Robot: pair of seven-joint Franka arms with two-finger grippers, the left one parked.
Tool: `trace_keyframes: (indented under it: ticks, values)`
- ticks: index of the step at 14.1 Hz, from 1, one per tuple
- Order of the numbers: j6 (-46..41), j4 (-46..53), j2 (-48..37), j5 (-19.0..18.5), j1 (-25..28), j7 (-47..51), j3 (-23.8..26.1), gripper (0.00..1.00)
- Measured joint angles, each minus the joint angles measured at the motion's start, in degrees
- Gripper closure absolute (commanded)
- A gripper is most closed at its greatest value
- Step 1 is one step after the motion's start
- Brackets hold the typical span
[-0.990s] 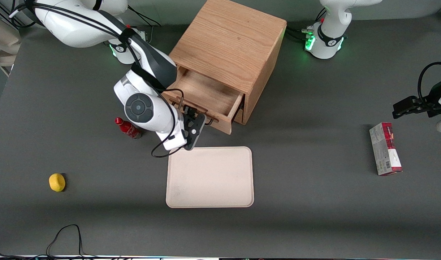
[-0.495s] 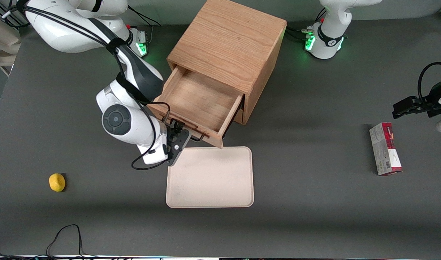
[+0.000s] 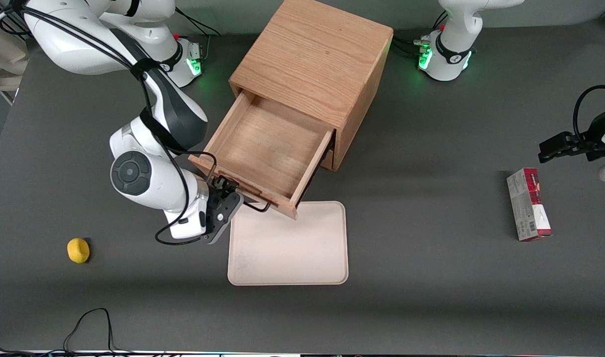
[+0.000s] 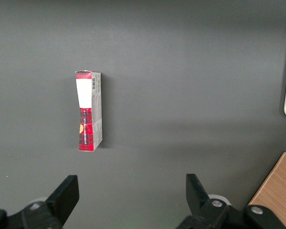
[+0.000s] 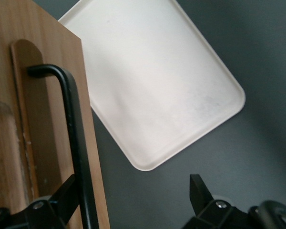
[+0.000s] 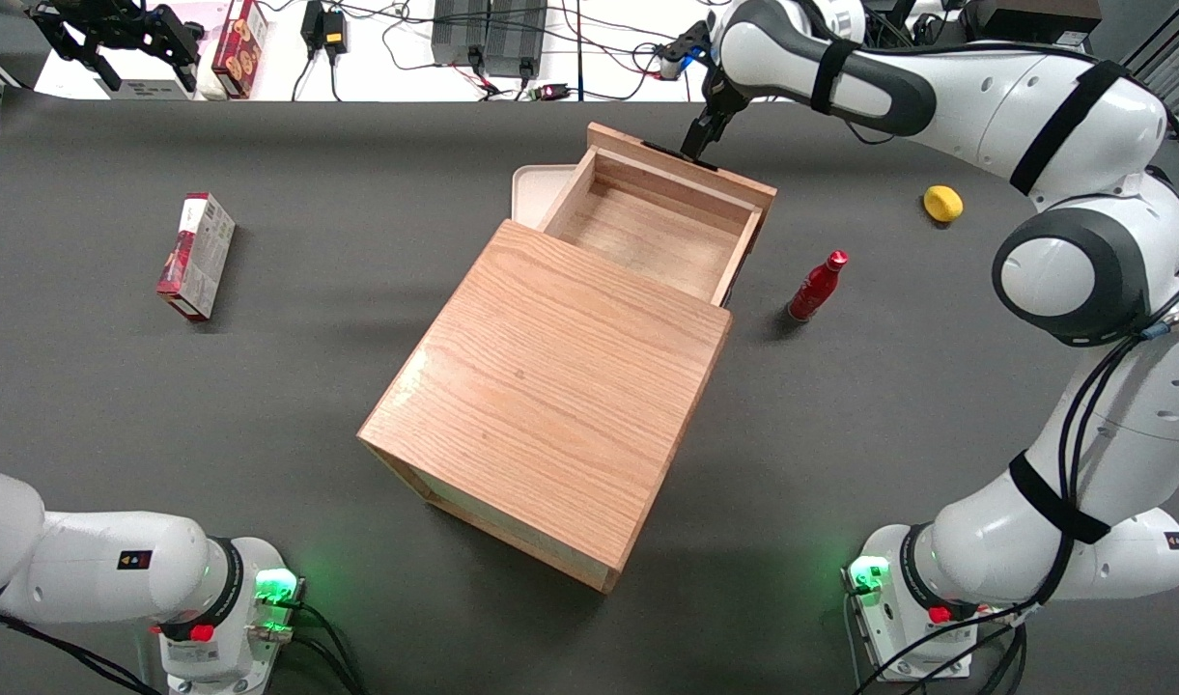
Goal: Open upper drawer
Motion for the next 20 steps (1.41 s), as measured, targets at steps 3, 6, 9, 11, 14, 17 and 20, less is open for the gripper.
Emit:
trace_keyframes:
  ticks: [3,6,9,11,14,17,20]
  values:
    - [0.0,1.0,0.1,0.0,0.0,0.0,-0.7,0.00]
    - [0.2,2.6,0.2,-0.1,0.0,0.0,-1.0,0.00]
    - [1.3,5.6,-0.1,-0.2,-0.4,0.0,-2.7,0.00]
    - [-2.2,7.5,-1.9,0.6,-1.0,0.8,-3.6,0.00]
    - [-11.3,6.8,-8.8,7.9,-1.0,4.9,-11.7,0.00]
    - [-13.9,-1.9,-19.5,10.4,-1.3,11.1,-20.1,0.00]
    - [-14.8,-14.6,-31.6,10.5,-1.3,18.8,-24.9,0.00]
